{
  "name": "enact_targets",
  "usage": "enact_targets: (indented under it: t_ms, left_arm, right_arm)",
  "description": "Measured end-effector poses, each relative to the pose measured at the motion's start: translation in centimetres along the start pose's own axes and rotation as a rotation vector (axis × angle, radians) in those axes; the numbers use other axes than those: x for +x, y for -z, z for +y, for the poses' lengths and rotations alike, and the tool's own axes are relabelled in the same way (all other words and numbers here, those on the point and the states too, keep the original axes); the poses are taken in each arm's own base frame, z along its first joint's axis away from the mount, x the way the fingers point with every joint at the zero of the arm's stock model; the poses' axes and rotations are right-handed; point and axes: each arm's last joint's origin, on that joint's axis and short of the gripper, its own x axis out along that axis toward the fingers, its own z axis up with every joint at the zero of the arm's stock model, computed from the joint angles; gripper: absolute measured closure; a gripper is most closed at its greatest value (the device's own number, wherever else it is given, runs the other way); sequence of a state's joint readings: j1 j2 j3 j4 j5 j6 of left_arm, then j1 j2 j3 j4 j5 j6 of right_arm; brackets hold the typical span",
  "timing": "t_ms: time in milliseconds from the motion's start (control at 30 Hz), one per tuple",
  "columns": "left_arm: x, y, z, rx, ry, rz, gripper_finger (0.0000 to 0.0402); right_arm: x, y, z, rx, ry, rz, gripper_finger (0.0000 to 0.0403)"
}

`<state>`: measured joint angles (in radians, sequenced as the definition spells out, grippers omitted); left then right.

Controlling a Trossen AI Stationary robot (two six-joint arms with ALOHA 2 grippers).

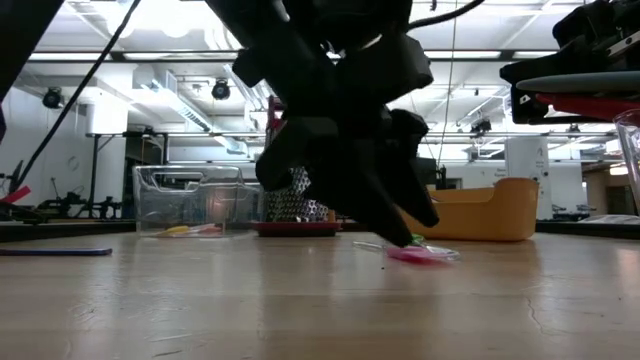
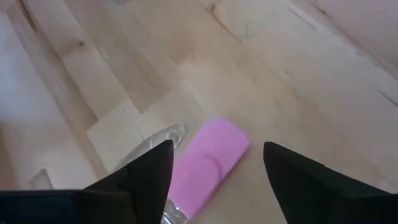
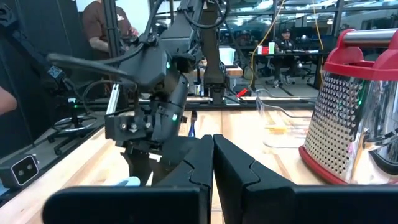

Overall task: Pick & Place Kitchen Items
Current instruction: Put the pink spatula into the top transparent bin

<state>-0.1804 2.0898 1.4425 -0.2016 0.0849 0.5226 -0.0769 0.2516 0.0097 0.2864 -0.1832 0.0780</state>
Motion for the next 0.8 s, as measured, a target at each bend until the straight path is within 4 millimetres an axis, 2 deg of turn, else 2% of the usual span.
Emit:
enact_targets:
  t_ms: [467,600,800]
  left_arm:
    - [2.4,1.4,-0.3,0.020,0.020,0.018,0.0152]
    - [2.9,2.1,-0.4,-0.003,0.054,0.046,0.0185]
    - [3.0,2.8,-0.2,-0.089,0.124,0.047,0.0260]
  right_arm:
    - [0.0,0.0,0.0,0.000,0.000,0.000,0.0394]
    - [0.0,0.0,0.0,0.000,0.000,0.000,0.0394]
    - [0.0,0.0,0.0,0.000,0.000,0.000,0.0394]
